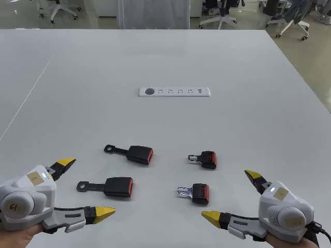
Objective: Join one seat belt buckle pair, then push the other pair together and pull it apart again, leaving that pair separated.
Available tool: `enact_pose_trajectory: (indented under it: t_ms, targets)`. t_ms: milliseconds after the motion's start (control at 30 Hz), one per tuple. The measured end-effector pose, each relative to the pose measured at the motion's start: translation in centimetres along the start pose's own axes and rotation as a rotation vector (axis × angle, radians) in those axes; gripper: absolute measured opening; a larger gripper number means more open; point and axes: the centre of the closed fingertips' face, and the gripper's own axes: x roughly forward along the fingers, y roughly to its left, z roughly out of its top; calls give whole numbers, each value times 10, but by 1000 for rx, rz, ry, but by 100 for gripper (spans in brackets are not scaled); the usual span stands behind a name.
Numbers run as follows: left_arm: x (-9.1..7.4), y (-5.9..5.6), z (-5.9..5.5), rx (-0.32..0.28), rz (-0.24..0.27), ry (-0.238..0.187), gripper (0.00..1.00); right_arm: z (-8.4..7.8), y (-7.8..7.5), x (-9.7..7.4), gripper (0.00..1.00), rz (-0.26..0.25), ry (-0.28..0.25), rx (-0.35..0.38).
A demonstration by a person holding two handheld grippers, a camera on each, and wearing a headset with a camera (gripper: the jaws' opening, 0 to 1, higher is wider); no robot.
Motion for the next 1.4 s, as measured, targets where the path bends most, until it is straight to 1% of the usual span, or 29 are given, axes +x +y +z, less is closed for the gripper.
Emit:
enact_pose_trajectory:
  t_ms: [267,567,1033,1400]
  targets:
    - [2,2,1,0,-7,1,100,0,0,3,98,2,5,0]
    - [5,4,1,18,-14,8,100,2,1,7,98,3,2,2]
    - [6,4,-2,18,-15,15,100,-3,1,3,98,1,9,7]
    - [7,1,2,24,-22,21,99,-3,3,3,98,9,8,7]
